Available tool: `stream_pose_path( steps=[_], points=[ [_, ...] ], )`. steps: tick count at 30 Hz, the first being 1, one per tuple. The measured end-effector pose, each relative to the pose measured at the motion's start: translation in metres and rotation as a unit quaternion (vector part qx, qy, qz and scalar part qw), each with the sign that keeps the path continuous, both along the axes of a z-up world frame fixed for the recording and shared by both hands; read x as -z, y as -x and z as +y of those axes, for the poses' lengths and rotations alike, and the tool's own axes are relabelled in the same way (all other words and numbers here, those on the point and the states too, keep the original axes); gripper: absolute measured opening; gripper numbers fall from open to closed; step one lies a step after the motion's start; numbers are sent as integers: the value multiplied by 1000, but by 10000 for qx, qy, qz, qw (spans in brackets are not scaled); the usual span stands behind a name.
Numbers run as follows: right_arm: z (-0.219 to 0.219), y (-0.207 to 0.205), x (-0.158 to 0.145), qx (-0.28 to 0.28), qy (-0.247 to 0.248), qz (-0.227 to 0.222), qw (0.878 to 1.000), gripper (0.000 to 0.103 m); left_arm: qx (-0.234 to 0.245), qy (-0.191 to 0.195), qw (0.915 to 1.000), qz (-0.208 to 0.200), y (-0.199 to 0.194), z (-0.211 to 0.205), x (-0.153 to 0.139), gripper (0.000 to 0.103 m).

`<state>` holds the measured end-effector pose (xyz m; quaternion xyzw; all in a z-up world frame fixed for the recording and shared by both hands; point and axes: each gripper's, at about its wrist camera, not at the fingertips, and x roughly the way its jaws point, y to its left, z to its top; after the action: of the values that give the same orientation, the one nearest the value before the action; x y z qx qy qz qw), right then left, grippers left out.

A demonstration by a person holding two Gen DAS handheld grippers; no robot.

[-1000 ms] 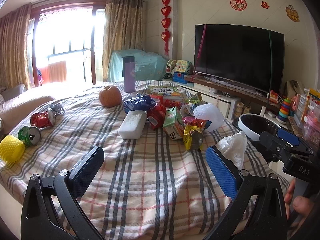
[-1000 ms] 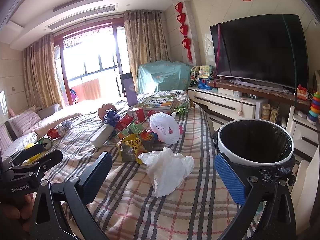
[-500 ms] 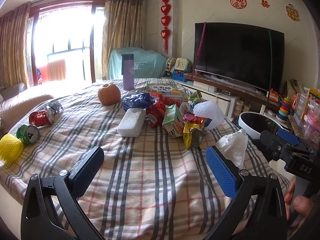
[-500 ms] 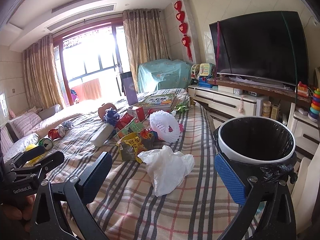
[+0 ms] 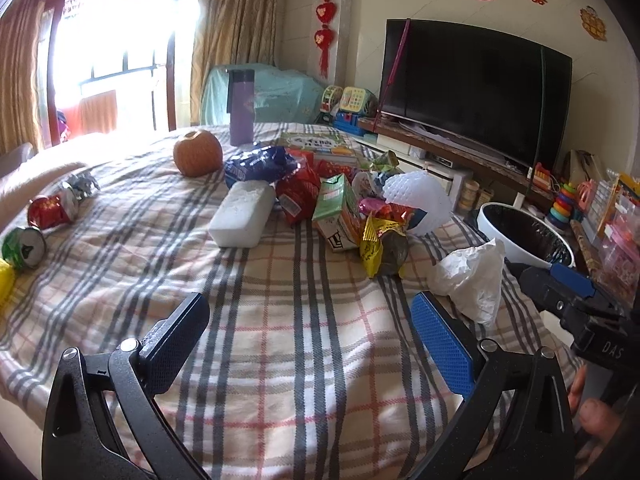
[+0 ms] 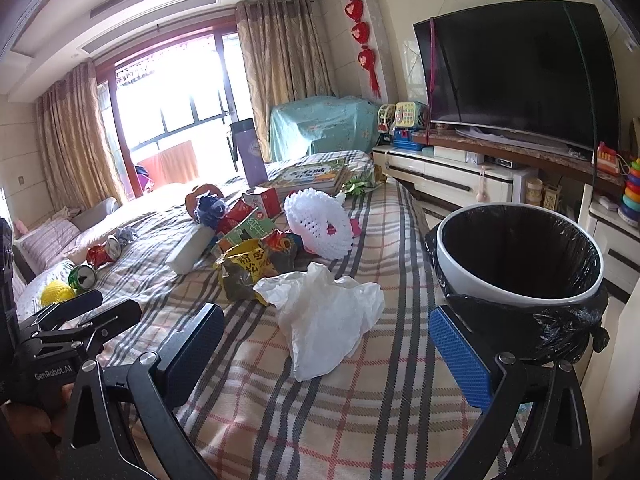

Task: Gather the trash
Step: 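Grasp the yellow snack bag with left tool while right tool grasps the white tissue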

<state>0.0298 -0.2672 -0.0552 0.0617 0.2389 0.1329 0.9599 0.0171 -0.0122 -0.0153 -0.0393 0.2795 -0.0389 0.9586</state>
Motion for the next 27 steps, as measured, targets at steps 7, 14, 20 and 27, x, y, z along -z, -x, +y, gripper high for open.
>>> stream_pose_path(
  steps=[7,14,20,27],
  points=[
    [-8,-15,7,35,-87,255,9996,102,261,47,9994,200,-24,-11,2,96],
    [-12,-32,12,-130,-212,547,9982,91,561,-42,9973,467,-52,-29,10,74],
    [-14,-45,21,-297,-413,862,9950,76,647,-56,9955,688,-73,-39,18,65],
    [-20,-49,26,-398,-587,1023,9922,38,882,-130,9917,927,-89,-50,29,7]
  ],
)
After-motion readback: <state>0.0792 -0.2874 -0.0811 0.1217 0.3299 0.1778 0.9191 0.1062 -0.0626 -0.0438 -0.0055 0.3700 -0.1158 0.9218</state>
